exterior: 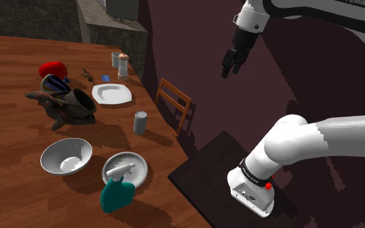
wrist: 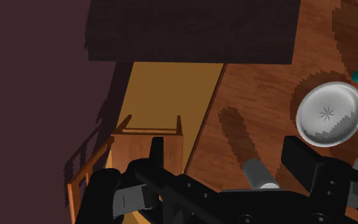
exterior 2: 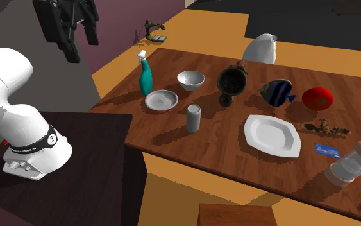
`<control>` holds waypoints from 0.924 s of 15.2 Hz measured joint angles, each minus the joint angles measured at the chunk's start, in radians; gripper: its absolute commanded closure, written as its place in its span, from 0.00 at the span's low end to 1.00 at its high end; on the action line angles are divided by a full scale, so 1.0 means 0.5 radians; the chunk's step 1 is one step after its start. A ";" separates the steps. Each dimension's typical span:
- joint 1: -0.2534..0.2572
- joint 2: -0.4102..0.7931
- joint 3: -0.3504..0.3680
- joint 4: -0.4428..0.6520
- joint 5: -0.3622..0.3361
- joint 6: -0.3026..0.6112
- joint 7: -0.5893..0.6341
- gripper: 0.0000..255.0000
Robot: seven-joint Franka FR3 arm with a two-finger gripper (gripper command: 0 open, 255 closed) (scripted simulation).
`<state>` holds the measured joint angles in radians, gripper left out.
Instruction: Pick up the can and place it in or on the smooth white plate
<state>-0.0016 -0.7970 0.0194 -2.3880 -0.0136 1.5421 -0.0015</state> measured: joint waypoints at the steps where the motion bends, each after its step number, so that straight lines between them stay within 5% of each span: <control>1: 0.000 0.000 0.000 0.000 0.000 0.000 0.000 0.00; 14: 0.094 0.658 0.216 -0.099 0.073 0.733 0.156 0.00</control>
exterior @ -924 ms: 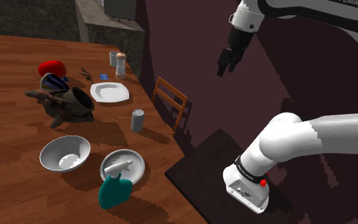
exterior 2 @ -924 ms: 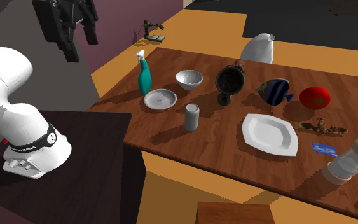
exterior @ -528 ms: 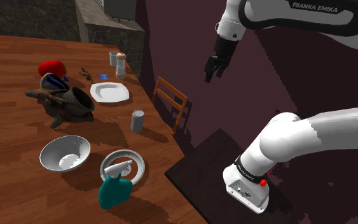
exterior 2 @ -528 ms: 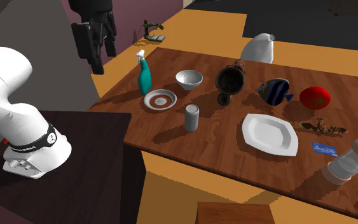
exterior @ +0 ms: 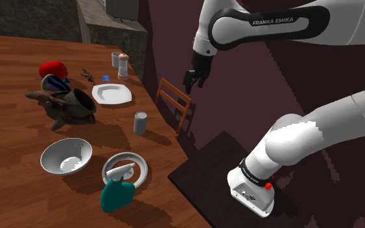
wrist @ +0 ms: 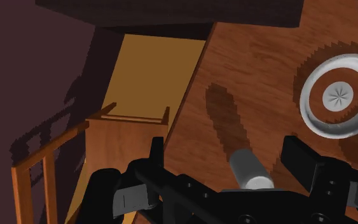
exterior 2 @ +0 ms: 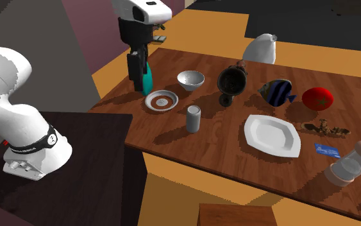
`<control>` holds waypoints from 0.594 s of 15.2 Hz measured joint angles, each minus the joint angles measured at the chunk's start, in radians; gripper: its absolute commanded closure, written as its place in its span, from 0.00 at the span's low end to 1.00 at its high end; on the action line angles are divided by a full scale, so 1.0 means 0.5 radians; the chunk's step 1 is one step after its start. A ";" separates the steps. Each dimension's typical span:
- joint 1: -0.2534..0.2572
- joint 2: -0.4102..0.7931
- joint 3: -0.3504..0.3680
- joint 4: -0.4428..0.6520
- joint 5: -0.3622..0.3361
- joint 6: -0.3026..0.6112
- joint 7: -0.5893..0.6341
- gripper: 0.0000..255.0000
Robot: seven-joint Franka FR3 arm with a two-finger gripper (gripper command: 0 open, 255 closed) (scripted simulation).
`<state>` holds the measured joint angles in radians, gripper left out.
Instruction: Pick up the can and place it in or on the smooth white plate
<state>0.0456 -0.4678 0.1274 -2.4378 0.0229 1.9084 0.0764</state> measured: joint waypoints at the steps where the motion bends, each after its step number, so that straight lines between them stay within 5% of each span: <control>1: 0.001 0.070 0.011 0.018 -0.005 0.051 0.005 0.00; 9: 0.041 0.654 0.143 0.192 -0.075 0.438 0.151 0.00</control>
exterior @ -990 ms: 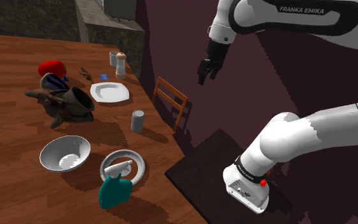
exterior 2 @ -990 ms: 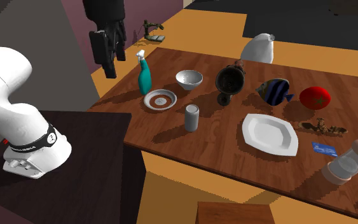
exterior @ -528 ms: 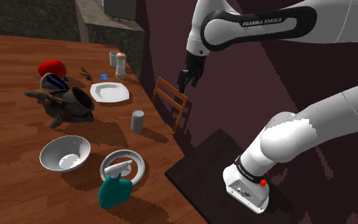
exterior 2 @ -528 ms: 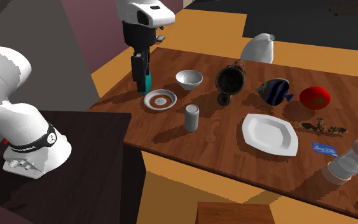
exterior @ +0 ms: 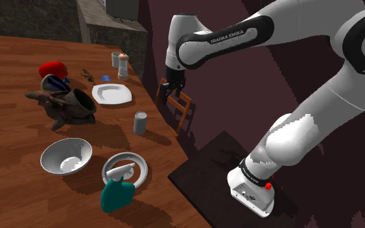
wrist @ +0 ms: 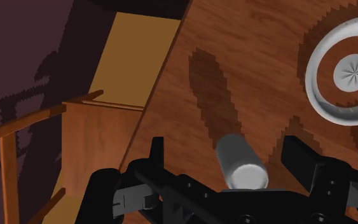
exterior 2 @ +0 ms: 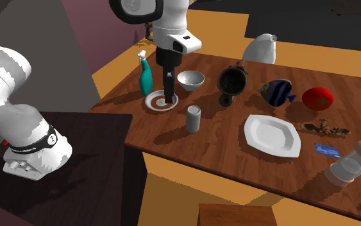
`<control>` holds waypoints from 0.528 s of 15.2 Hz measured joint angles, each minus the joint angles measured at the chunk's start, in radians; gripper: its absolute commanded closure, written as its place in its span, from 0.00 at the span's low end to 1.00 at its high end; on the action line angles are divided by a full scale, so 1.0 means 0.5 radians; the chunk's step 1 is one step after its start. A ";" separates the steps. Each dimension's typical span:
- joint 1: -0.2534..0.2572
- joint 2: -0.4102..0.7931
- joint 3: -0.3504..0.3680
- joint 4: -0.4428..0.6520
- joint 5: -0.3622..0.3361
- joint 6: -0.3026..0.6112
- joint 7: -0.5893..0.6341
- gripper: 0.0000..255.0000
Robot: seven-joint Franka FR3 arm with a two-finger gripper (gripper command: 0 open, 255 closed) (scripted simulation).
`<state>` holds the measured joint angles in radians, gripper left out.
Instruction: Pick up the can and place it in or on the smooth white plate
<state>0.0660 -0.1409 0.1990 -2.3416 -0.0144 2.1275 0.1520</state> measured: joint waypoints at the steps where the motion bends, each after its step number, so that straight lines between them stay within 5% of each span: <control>1: 0.003 0.077 0.011 0.028 -0.019 0.045 0.018 0.00; 8: 0.061 0.624 0.058 0.319 -0.187 0.265 0.168 0.00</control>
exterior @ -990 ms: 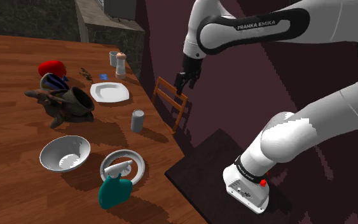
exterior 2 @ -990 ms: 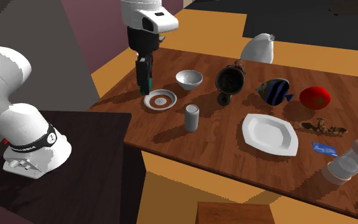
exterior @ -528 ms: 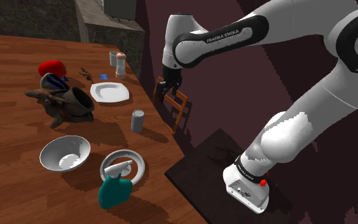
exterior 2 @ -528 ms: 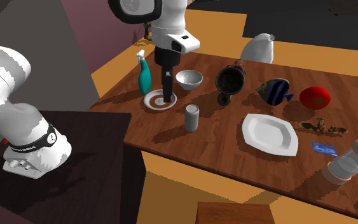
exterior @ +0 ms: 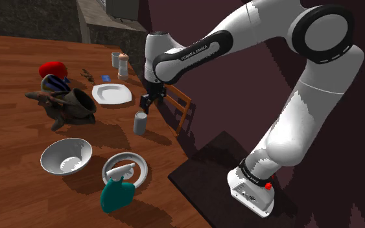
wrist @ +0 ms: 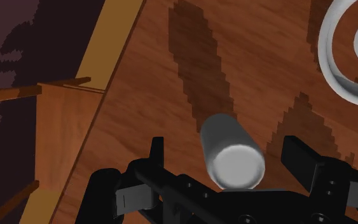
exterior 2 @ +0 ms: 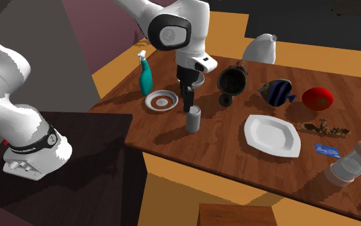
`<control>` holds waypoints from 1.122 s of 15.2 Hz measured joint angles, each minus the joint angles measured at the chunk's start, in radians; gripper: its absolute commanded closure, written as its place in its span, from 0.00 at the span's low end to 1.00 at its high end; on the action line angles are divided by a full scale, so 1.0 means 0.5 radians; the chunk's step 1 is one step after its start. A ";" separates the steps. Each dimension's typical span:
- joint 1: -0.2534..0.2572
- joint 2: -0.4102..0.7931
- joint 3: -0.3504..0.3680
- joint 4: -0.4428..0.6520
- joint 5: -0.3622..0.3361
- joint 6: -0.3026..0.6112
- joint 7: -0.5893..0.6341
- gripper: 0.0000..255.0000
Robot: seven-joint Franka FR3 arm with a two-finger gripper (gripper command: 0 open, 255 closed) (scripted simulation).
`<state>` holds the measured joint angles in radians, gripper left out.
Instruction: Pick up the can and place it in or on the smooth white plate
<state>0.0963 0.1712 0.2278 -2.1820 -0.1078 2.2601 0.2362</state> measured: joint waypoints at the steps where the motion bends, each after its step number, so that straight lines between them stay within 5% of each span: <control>1: 0.011 0.064 0.001 0.038 -0.022 0.022 0.018 0.00; 6: 0.086 0.400 -0.009 0.269 -0.131 0.101 0.113 0.00; 17: 0.102 0.536 -0.038 0.260 -0.183 0.243 0.147 0.00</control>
<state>0.1471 0.4394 0.2089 -2.0519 -0.1995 2.3816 0.3095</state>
